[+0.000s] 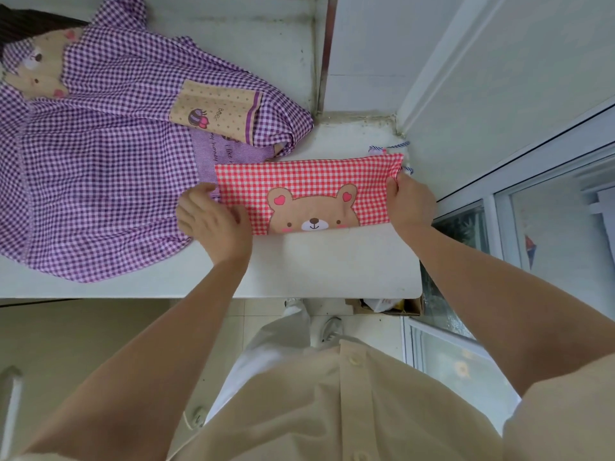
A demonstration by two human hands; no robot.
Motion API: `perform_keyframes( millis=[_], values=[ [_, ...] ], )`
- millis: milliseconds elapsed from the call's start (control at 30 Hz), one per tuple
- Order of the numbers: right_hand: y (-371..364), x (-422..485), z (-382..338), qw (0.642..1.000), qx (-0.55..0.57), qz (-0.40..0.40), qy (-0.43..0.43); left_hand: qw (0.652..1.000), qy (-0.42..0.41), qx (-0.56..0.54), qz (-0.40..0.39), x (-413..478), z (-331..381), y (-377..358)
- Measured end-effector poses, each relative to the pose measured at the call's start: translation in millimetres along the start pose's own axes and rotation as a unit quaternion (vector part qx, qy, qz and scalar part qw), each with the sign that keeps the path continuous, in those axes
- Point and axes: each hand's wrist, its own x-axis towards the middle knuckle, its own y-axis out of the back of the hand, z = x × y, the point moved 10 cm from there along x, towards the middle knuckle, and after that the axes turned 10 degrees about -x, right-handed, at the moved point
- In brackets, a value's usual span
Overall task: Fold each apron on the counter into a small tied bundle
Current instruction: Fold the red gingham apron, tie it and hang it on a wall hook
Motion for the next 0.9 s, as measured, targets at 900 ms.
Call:
perform_keyframes(
  millis=[900],
  values=[
    [-27, -9, -49, 0.984, -0.077, 0.017, 0.161, 0.908, -0.212, 0.107, -0.344, -17, 14, -121]
  ],
)
